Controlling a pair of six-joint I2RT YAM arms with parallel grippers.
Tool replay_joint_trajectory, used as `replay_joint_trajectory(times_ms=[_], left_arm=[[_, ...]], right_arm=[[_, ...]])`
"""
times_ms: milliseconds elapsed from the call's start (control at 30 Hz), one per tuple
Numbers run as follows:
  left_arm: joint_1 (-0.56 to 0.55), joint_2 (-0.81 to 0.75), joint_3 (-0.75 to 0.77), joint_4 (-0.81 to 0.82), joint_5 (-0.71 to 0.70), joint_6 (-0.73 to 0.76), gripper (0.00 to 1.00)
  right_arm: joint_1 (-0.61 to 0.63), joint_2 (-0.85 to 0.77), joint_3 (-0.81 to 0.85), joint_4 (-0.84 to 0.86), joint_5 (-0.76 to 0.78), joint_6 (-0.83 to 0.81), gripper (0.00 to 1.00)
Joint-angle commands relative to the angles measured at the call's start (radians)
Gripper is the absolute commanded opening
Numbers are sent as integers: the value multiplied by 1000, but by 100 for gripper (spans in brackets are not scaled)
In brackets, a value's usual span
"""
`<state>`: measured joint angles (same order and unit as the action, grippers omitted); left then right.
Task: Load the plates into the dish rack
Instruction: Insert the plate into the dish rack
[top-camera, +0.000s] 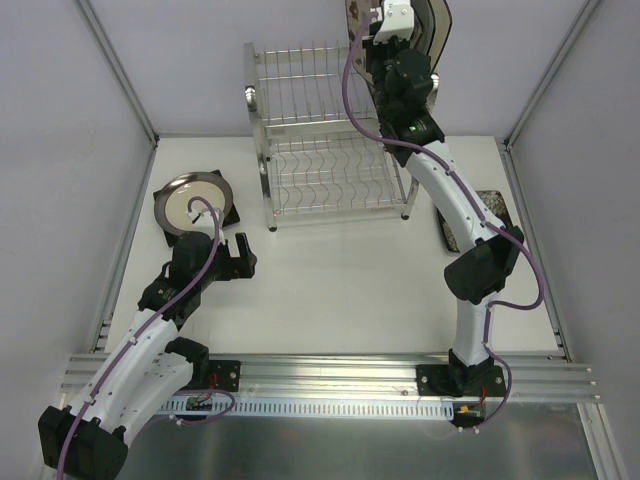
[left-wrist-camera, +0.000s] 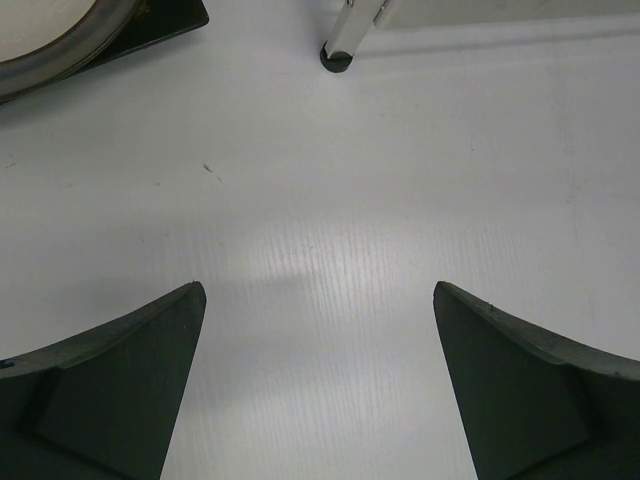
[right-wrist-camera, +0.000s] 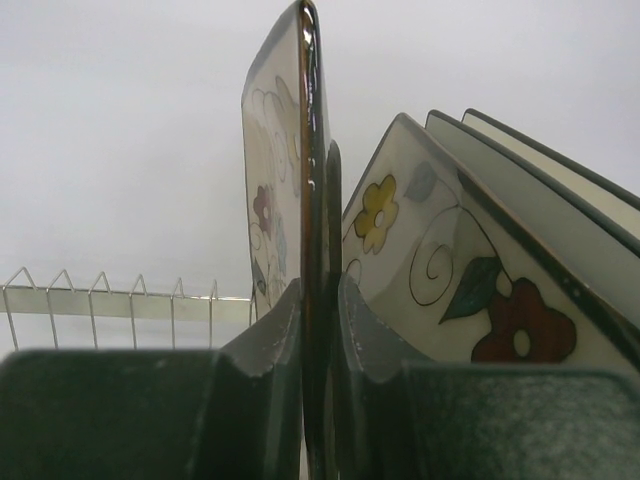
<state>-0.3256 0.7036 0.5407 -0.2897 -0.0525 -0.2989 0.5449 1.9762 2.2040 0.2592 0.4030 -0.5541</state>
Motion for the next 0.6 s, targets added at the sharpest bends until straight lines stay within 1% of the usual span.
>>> replay_joint_trajectory(times_ms=[0, 100, 300, 400, 567], left_arm=[[7, -7, 2, 24, 25, 3, 99], [8, -6, 2, 24, 23, 1, 99], [8, 19, 13, 27, 31, -11, 99], [8, 42, 19, 30, 40, -16, 99], [8, 33, 15, 40, 43, -25, 99]], right_arm=[[113, -19, 2, 94, -256, 164, 13], [121, -23, -12, 113, -204, 175, 16], [138, -25, -27, 114, -96, 200, 16], [145, -36, -36, 106, -75, 212, 16], [176, -45, -36, 91, -38, 172, 16]])
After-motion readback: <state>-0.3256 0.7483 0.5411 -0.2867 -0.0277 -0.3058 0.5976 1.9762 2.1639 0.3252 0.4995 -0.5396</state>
